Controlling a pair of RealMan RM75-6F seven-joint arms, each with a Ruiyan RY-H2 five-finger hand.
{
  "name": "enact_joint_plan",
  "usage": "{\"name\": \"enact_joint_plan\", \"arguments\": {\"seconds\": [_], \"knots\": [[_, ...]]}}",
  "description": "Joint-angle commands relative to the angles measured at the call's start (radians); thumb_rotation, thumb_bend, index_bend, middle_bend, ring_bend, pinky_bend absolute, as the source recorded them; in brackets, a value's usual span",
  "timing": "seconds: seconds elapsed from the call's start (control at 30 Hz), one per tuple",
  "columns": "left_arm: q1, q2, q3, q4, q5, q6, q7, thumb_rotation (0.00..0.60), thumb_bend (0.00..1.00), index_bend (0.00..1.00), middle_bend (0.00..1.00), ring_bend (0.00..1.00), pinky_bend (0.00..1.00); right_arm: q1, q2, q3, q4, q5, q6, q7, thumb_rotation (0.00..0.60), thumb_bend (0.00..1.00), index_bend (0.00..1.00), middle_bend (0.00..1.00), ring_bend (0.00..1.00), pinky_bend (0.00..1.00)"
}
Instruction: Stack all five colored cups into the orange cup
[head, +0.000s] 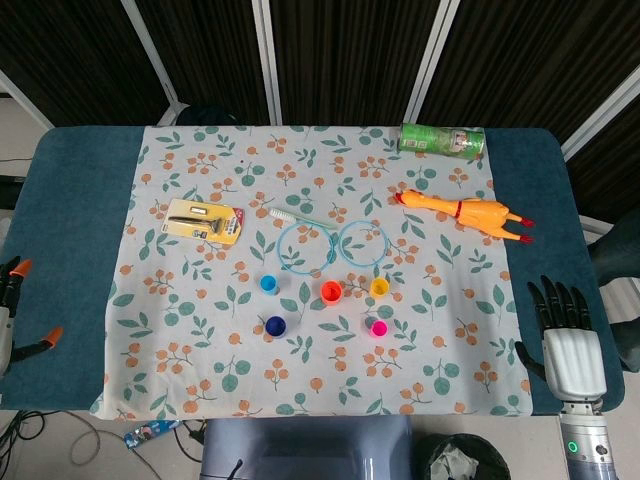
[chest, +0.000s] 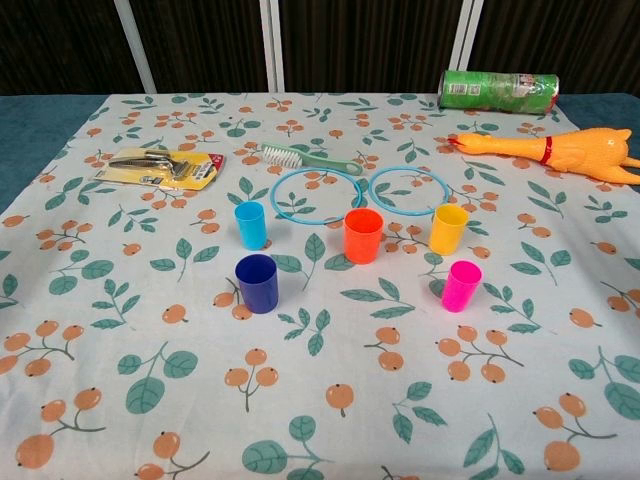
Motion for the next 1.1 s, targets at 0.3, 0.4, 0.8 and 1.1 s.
{"name": "enact_joint_plan", "arguments": {"seconds": [0.3,0.4,0.8,1.1], "knots": [[0.003,-0.001,0.005,-0.007,0.006,0.003,0.013,0.600,0.15,0.06,0.00,0.00,0.00,0.000,0.008,0.000,-0.002,0.006,-0.007,0.011,0.600,0.33,0.00,0.00,0.00,0.06],[0.000,-0.004,0.004,-0.007,0.005,0.001,0.018,0.600,0.15,0.06,0.00,0.00,0.00,0.001,0.008,0.003,-0.003,0.014,-0.012,0.011,0.600,0.33,0.00,0.00,0.00,0.06],[0.002,0.000,0.006,0.000,0.017,0.004,-0.006,0.600,0.15,0.06,0.00,0.00,0.00,-0.003,0.014,0.003,-0.014,0.014,-0.006,0.007,0.600,0.33,0.00,0.00,0.00,0.06],[-0.042,0.014,0.023,0.001,0.091,-0.053,-0.071,0.600,0.15,0.07,0.00,0.00,0.00,-0.006,0.008,0.009,-0.013,0.029,-0.002,0.005,0.600,0.33,0.00,0.00,0.00,0.06]]}}
